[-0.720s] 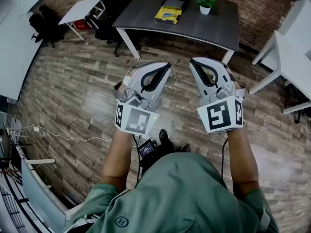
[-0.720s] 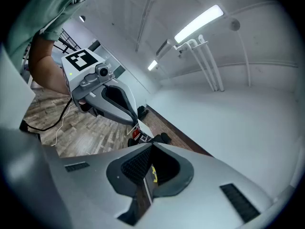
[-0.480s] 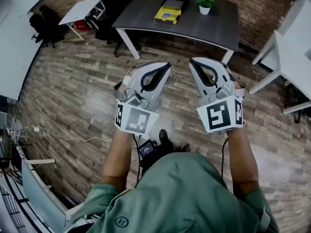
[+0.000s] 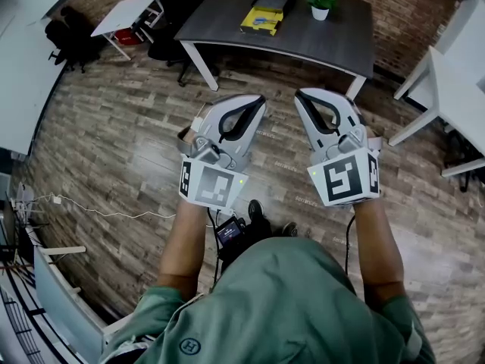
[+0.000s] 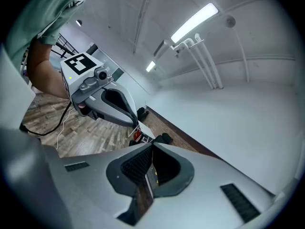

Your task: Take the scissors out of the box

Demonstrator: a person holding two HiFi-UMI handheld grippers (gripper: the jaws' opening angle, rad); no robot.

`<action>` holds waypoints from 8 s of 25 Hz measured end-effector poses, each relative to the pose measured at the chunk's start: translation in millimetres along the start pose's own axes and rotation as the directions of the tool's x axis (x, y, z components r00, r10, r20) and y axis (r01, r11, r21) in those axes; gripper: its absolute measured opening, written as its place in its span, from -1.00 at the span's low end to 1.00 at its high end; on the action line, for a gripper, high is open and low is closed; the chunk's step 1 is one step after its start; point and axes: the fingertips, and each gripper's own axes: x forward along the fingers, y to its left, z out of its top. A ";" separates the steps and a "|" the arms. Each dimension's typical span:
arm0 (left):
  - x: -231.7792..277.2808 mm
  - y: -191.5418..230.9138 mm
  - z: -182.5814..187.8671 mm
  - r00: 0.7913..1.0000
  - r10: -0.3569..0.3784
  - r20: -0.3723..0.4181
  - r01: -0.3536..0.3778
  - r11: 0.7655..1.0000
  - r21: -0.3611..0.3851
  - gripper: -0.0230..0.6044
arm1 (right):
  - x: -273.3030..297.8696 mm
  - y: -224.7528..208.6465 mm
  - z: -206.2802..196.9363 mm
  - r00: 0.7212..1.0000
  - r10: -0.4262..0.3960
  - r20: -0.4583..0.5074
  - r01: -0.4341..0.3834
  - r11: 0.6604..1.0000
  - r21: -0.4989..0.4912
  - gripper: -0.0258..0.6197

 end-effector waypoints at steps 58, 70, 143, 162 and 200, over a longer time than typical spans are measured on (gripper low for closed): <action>134.6 121.7 -181.6 0.997 -0.071 0.022 0.072 0.995 -0.064 -0.93 | 232.3 -83.3 -69.0 0.998 -0.031 -0.050 0.035 0.996 0.087 -0.90; 236.2 138.7 -203.1 0.997 -0.066 -0.048 0.063 0.996 -0.060 -0.93 | 273.9 -153.1 -135.5 1.000 0.012 -0.013 -0.010 0.992 0.126 -0.90; 428.5 294.9 -523.9 0.985 -0.137 -0.100 0.107 0.959 -0.262 -0.93 | 643.9 -215.0 -301.3 0.953 0.222 -0.209 -0.170 0.956 0.239 -0.90; 468.2 265.1 -594.0 0.968 -0.179 -0.174 0.104 0.923 -0.371 -0.93 | 688.1 -181.6 -390.4 0.871 0.401 -0.283 -0.306 0.895 0.325 -0.89; 523.2 185.0 -675.6 0.931 -0.262 -0.253 0.094 0.844 -0.527 -0.93 | 679.5 -67.1 -561.1 0.393 0.764 -0.511 -0.567 0.639 0.519 -0.54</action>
